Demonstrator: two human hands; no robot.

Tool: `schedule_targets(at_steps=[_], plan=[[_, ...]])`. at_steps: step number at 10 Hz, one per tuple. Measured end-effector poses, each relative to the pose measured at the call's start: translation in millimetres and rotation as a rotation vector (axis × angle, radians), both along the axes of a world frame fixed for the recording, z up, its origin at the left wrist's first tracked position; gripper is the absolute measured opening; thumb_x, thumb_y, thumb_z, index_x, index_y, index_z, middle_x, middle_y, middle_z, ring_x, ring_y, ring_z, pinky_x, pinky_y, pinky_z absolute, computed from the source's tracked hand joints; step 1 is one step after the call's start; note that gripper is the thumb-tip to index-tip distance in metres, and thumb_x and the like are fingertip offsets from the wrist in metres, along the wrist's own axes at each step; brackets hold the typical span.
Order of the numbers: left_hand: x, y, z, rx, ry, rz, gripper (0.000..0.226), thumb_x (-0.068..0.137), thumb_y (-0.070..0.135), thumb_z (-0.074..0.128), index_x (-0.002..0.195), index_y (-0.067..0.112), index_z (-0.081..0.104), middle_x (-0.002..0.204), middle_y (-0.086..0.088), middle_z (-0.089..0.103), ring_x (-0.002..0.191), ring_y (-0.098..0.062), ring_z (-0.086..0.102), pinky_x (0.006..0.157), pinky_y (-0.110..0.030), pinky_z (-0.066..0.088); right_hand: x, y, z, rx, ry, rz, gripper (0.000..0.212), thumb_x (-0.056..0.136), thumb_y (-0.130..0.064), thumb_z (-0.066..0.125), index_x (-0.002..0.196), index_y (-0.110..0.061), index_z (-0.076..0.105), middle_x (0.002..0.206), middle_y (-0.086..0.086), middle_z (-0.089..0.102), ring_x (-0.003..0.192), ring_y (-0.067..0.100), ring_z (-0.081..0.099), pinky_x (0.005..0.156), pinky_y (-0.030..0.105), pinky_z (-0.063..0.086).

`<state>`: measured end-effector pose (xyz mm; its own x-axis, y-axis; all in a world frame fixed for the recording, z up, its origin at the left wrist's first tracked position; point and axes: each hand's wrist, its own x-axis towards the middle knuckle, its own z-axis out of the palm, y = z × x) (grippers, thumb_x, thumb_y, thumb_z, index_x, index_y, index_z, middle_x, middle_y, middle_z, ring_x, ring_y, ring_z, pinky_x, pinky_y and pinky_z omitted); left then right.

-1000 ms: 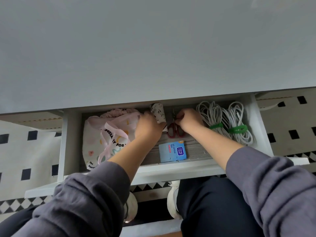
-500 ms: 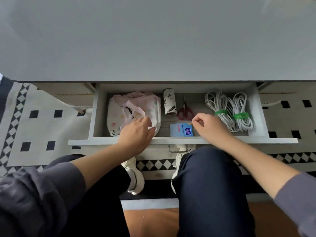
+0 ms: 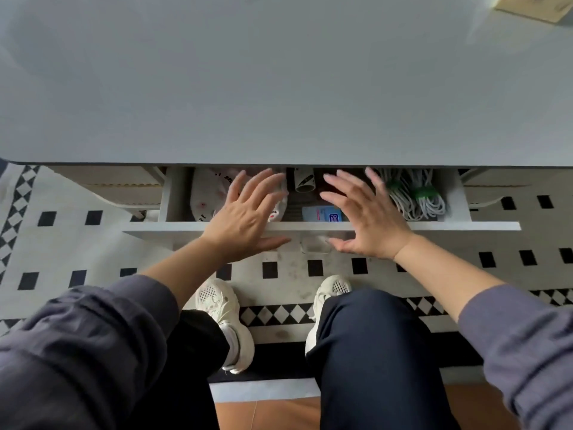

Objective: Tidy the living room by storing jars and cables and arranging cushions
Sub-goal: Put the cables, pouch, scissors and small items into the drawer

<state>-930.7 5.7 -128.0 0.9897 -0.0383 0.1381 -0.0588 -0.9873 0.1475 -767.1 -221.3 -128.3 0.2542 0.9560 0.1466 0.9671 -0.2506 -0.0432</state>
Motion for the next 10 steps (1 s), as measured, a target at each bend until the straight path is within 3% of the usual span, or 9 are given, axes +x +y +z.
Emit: schedule_targets(at_steps=[1, 2, 4, 5, 6, 7, 8, 9, 10], plan=[[18, 9, 1, 0.088, 0.063, 0.078, 0.096, 0.083, 0.073, 0.044, 0.152, 0.011, 0.017, 0.162, -0.015, 0.008, 0.150, -0.032, 0.002, 0.118, -0.061, 0.004, 15, 13, 0, -0.141, -0.047, -0.151, 0.110, 0.072, -0.070, 0.061, 0.153, -0.017, 0.009, 0.162, 0.014, 0.005, 0.149, 0.029, 0.005, 0.114, 0.064, 0.004], [32, 13, 1, 0.070, 0.057, 0.182, 0.102, 0.082, 0.070, 0.051, 0.154, 0.012, 0.009, 0.162, -0.013, 0.006, 0.150, -0.030, 0.001, 0.120, -0.053, 0.001, 24, 23, 2, -0.146, -0.089, -0.275, 0.113, 0.071, -0.074, 0.059, 0.153, -0.015, 0.009, 0.161, 0.010, 0.010, 0.147, 0.025, 0.012, 0.115, 0.057, 0.012], [69, 16, 16, 0.144, -0.014, 0.302, 0.098, 0.070, 0.058, 0.076, 0.147, 0.018, 0.030, 0.133, -0.008, 0.043, 0.123, -0.028, 0.039, 0.103, -0.045, 0.030, 46, 53, 12, 0.020, -0.118, -0.305, 0.089, 0.060, -0.060, 0.081, 0.127, -0.017, 0.041, 0.127, 0.010, 0.045, 0.113, 0.028, 0.039, 0.088, 0.043, 0.032], [85, 26, 17, 0.151, 0.037, 0.321, 0.098, 0.073, 0.056, 0.074, 0.150, 0.020, 0.024, 0.144, -0.010, 0.034, 0.134, -0.028, 0.032, 0.109, -0.048, 0.024, 57, 63, 12, 0.024, -0.047, -0.341, 0.087, 0.063, -0.053, 0.082, 0.130, -0.019, 0.039, 0.134, 0.013, 0.046, 0.125, 0.032, 0.040, 0.099, 0.047, 0.032], [92, 31, 13, 0.172, 0.095, 0.296, 0.094, 0.083, 0.051, 0.067, 0.154, 0.017, 0.015, 0.160, -0.014, 0.013, 0.149, -0.029, 0.011, 0.118, -0.053, 0.009, 60, 66, 8, -0.021, -0.050, -0.371, 0.084, 0.078, -0.044, 0.075, 0.147, -0.021, 0.033, 0.155, 0.010, 0.029, 0.145, 0.030, 0.023, 0.116, 0.051, 0.016], [93, 27, 9, 0.210, 0.043, 0.214, 0.084, 0.087, 0.030, 0.065, 0.154, 0.013, 0.017, 0.161, -0.015, 0.015, 0.149, -0.030, 0.014, 0.118, -0.055, 0.012, 59, 63, 5, 0.038, -0.093, -0.355, 0.080, 0.080, -0.026, 0.075, 0.148, -0.019, 0.034, 0.156, 0.010, 0.030, 0.145, 0.031, 0.025, 0.116, 0.053, 0.018], [101, 24, 9, 0.163, 0.039, 0.084, 0.081, 0.086, 0.032, 0.055, 0.154, 0.011, 0.017, 0.161, -0.015, 0.014, 0.149, -0.029, 0.013, 0.118, -0.058, 0.011, 59, 63, 4, 0.015, -0.047, -0.334, 0.082, 0.077, -0.028, 0.076, 0.147, -0.018, 0.035, 0.156, 0.011, 0.030, 0.145, 0.032, 0.025, 0.116, 0.056, 0.018], [120, 29, 23, -0.007, 0.093, -0.024, 0.083, 0.089, 0.057, 0.036, 0.155, 0.012, 0.016, 0.162, -0.010, 0.012, 0.150, -0.024, 0.008, 0.119, -0.056, 0.002, 70, 61, 21, 0.004, 0.158, -0.245, 0.078, 0.081, -0.065, 0.053, 0.142, -0.019, 0.043, 0.155, 0.012, 0.030, 0.145, 0.030, 0.022, 0.115, 0.059, 0.015], [145, 39, 37, -0.090, 0.124, 0.029, 0.075, 0.092, 0.054, 0.028, 0.153, 0.011, 0.023, 0.161, -0.009, 0.018, 0.150, -0.023, 0.011, 0.120, -0.053, 0.001, 100, 62, 39, 0.089, 0.308, -0.260, 0.060, 0.092, -0.055, 0.038, 0.136, -0.017, 0.051, 0.149, 0.011, 0.040, 0.141, 0.031, 0.029, 0.113, 0.056, 0.022]])
